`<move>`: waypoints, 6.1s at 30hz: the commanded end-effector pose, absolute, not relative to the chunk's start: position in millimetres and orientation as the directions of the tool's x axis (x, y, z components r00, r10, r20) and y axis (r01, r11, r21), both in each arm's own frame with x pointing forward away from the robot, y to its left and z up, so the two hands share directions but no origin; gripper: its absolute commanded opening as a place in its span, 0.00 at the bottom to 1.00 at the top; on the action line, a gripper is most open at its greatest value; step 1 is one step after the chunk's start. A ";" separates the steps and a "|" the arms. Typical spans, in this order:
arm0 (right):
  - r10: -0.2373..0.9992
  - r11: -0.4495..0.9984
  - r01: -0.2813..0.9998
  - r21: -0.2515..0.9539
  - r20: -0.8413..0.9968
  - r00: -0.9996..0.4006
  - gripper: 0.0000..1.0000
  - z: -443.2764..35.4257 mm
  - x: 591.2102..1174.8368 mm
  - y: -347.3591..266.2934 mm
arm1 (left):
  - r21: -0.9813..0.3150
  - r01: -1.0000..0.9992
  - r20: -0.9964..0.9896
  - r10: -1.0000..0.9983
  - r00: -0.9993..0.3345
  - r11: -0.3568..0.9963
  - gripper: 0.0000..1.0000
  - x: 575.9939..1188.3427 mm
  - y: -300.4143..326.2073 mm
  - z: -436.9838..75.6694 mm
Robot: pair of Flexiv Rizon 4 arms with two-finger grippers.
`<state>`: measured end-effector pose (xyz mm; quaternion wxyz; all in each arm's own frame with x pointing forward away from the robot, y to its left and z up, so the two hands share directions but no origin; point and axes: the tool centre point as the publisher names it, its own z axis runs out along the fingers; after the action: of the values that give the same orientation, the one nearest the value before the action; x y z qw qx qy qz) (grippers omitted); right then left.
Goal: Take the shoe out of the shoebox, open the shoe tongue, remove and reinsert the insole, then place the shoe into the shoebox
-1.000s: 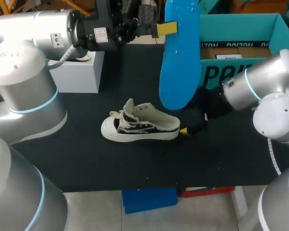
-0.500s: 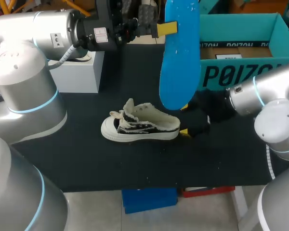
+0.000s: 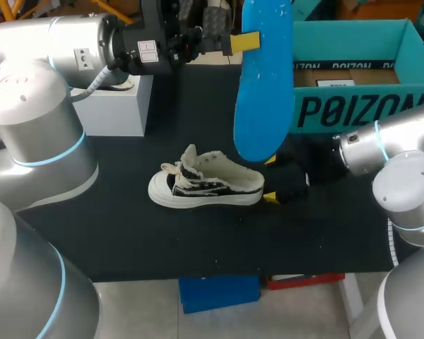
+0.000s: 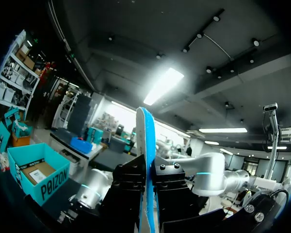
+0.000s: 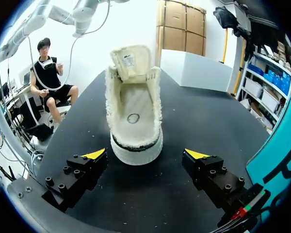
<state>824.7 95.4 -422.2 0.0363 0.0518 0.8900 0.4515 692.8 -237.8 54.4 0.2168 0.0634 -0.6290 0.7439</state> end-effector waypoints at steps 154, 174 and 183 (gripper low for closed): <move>0.990 0.018 0.999 0.045 -0.142 -0.011 0.00 -360.4 865.9 155.8 | -0.908 -0.401 0.367 0.239 -0.899 -0.117 0.00 691.9 -238.6 53.9; 0.987 -0.120 0.992 0.030 -0.099 0.123 0.00 -388.5 867.6 152.0 | -0.908 -0.401 0.367 0.239 -0.899 -0.117 0.00 691.9 -238.6 53.9; 0.987 -0.148 0.988 0.034 -0.063 0.150 1.00 -385.7 858.1 147.5 | -0.908 -0.401 0.367 0.239 -0.899 -0.117 0.00 691.9 -238.6 53.9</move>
<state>864.6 153.9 -391.0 0.0336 0.7557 0.6535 -0.0265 692.8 -237.6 54.5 0.2167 0.0635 -0.6290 0.7439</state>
